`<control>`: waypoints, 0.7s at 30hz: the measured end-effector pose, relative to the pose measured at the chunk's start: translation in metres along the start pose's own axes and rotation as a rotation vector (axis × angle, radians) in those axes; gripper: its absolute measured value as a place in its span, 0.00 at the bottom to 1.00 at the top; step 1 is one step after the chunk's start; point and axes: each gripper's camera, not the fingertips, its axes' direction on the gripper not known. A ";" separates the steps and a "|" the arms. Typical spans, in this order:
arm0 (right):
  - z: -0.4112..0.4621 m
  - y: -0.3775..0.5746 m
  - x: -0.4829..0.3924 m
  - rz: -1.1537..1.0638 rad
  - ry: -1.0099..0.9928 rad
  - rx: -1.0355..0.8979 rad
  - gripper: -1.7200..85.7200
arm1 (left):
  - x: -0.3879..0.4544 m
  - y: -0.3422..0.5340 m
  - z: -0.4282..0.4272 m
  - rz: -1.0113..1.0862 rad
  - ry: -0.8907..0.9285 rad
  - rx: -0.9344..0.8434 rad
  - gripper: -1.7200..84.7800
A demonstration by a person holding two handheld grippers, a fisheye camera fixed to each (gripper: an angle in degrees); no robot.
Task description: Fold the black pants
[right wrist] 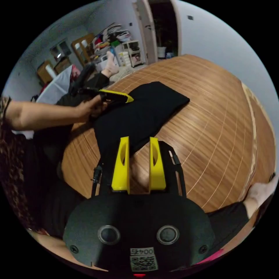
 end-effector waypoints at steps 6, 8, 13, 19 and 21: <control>-0.011 0.058 0.034 0.417 -0.382 0.168 0.15 | -0.036 0.010 -0.059 -0.076 0.188 0.098 0.13; -0.007 0.068 0.045 0.509 -0.395 0.182 0.16 | -0.045 0.024 -0.079 -0.106 0.248 0.119 0.15; 0.015 0.080 0.074 0.668 -0.461 0.120 0.17 | -0.072 0.087 -0.091 -0.286 0.486 0.084 0.16; 0.043 0.079 0.091 0.694 -0.456 -0.031 0.18 | -0.079 0.127 -0.062 -0.378 0.651 -0.065 0.17; 0.046 0.078 0.094 0.692 -0.441 -0.047 0.17 | -0.080 0.127 -0.060 -0.353 0.639 -0.085 0.18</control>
